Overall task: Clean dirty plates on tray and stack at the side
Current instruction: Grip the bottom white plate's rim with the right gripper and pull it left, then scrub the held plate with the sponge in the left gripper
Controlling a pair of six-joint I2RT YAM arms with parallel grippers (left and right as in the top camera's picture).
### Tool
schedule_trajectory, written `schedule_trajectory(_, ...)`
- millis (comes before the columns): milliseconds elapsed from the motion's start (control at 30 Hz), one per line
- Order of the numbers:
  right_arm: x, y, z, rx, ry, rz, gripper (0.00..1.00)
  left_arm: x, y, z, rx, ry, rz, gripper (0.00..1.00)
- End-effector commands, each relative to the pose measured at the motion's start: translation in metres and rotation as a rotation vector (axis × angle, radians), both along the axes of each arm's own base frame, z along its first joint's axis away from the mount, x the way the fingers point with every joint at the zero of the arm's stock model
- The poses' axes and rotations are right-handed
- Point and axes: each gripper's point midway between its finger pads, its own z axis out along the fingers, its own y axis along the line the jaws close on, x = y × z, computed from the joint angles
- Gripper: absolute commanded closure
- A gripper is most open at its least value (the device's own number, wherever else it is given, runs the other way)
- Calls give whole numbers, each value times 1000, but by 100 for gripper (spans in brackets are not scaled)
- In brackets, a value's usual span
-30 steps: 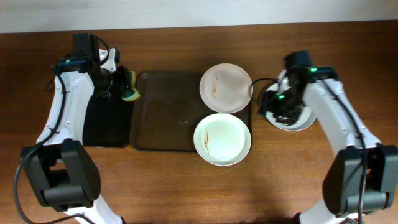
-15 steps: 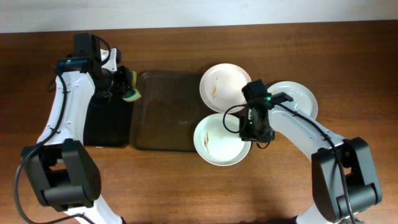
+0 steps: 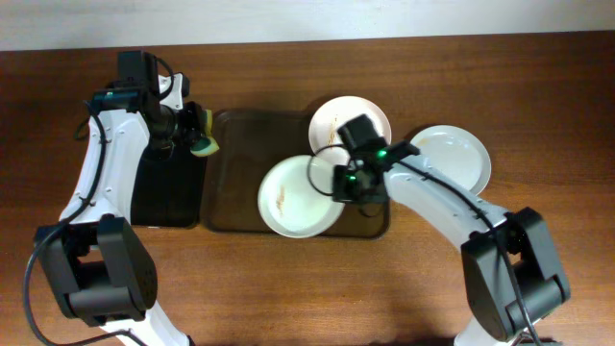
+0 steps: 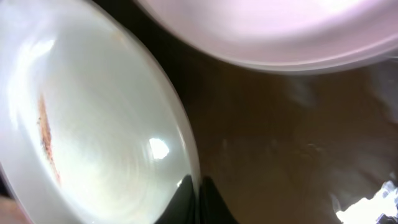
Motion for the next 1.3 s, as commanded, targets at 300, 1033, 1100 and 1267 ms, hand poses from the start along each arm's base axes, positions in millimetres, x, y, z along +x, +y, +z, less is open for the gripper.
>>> schedule_trajectory(300,18,44,-40,-25,-72,-176,83,-3,-24,0,23,-10,-104,99)
schedule_trajectory(1033,20,48,-53,27,-27,-155,96,-77,-96,-112,153,71,-510,99)
schedule_trajectory(1100,20,49,-53,27,-27,-155,96,-75,-95,-111,148,71,-481,99)
schedule_trajectory(1267,19,49,-53,27,-28,-146,96,-15,-49,-103,439,-107,-283,99)
